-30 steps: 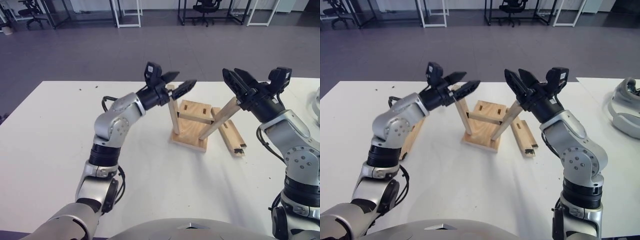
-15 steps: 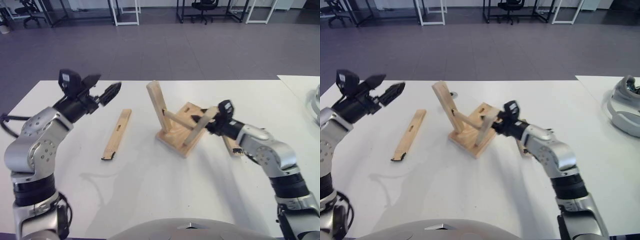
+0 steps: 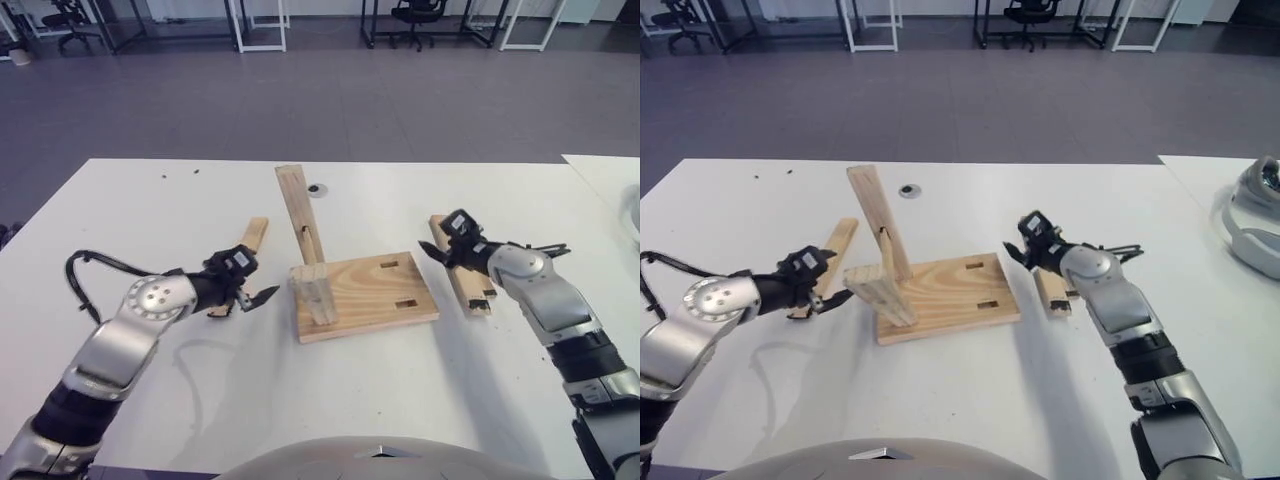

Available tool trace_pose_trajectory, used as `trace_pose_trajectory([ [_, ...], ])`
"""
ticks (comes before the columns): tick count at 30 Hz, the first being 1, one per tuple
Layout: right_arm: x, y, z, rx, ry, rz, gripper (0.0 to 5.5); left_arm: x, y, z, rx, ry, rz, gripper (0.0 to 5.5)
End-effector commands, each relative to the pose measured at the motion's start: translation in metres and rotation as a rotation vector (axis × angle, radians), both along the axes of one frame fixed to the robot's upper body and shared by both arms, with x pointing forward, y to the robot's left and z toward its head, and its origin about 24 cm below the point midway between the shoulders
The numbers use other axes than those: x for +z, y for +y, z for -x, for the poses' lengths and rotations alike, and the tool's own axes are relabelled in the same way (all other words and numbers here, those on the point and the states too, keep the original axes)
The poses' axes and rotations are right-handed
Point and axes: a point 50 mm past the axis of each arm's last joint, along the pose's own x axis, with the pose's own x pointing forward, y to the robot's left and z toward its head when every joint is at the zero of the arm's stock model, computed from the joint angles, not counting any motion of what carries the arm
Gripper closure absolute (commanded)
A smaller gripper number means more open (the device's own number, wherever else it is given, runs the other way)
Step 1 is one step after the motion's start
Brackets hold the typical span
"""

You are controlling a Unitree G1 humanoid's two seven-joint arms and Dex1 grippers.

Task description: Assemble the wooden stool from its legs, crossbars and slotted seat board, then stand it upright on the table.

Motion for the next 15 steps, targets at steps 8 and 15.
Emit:
trace_pose_trajectory([
  [8, 0.001, 0.021, 0.066, 0.359, 0.194, -0.003, 2.44, -0.033, -0.039, -0.065, -0.122, 0.058, 0.001, 1.15],
  [15, 0.037, -0.003, 0.043, 0.283, 0.061, 0.068, 2.44, 0.009, -0.001, -0.087, -0.228, 0.05, 0.318, 1.15],
])
